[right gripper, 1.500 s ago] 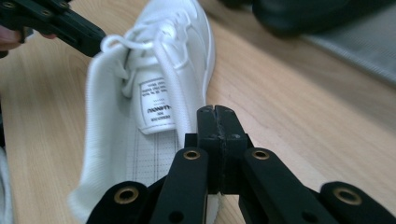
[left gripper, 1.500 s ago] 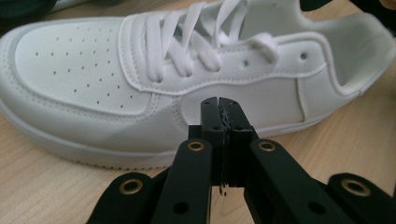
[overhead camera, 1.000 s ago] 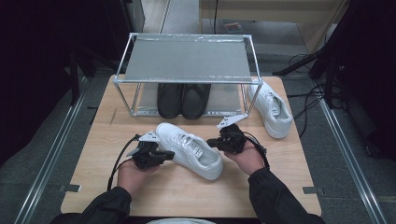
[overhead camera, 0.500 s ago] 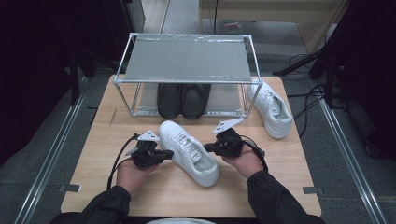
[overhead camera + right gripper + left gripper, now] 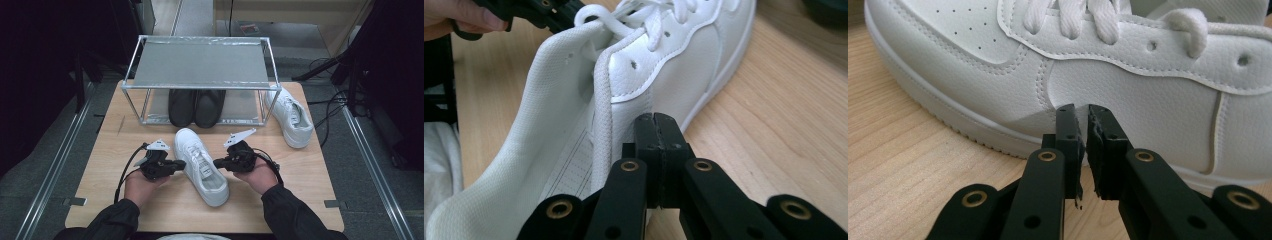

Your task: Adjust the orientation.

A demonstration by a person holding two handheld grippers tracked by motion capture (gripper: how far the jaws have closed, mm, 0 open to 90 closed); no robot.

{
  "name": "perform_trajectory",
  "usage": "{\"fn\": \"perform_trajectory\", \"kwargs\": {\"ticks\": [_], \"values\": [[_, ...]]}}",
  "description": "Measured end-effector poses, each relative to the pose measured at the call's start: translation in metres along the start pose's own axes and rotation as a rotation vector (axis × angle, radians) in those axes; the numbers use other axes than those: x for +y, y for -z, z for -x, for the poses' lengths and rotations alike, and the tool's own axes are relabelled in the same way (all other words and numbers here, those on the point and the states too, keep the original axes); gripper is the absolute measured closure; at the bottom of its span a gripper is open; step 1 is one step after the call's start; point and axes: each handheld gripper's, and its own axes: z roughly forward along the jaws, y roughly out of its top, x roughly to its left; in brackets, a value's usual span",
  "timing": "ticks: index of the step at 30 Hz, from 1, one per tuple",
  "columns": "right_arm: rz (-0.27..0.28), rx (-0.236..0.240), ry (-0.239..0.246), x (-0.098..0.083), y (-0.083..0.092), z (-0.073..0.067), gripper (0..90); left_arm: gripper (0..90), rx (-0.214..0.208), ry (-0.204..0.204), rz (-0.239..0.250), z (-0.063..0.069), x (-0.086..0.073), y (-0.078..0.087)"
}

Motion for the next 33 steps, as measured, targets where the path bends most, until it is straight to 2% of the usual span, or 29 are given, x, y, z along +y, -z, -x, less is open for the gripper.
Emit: {"fn": "perform_trajectory", "kwargs": {"ticks": [6, 11, 16, 18, 20, 23, 27, 30, 33], "values": [[-0.007, 0.045, 0.016, 0.001, -0.007, -0.01, 90.0, 83.3, 0.014, 0.022, 0.009, -0.005, 0.0, 0.001], [-0.002, 0.112, -0.01, 0.0, -0.016, -0.015, 90.0, 82.6, 0.038, 0.025, 0.02, -0.007, 0.0, 0.002], [0.0, 0.111, -0.007, 0.001, -0.022, -0.019, 87.7, 82.3, 0.043, 0.032, 0.019, -0.01, 0.001, 0.003], [-0.003, 0.115, -0.002, 0.001, -0.02, -0.017, 85.5, 79.5, 0.053, 0.022, 0.016, -0.011, 0.001, 0.003], [-0.006, 0.103, -0.005, 0.0, -0.017, -0.014, 82.7, 72.7, 0.05, 0.031, 0.008, -0.014, 0.002, 0.004], [0.0, 0.051, -0.017, -0.001, -0.012, -0.009, 77.3, 63.9, 0.012, 0.053, 0.015, -0.016, 0.005, 0.009], [0.029, 0.032, -0.019, -0.001, -0.006, -0.004, 69.9, 54.9, 0.012, 0.001, -0.018, -0.012, 0.01, 0.012], [0.034, 0.019, -0.018, -0.001, -0.003, -0.003, 63.7, 46.2, -0.014, 0.021, -0.013, -0.014, 0.011, 0.017], [0.051, 0.007, -0.02, -0.001, 0.001, 0.0, 58.9, 41.0, -0.022, 0.02, -0.007, -0.015, 0.011, 0.019]]}}
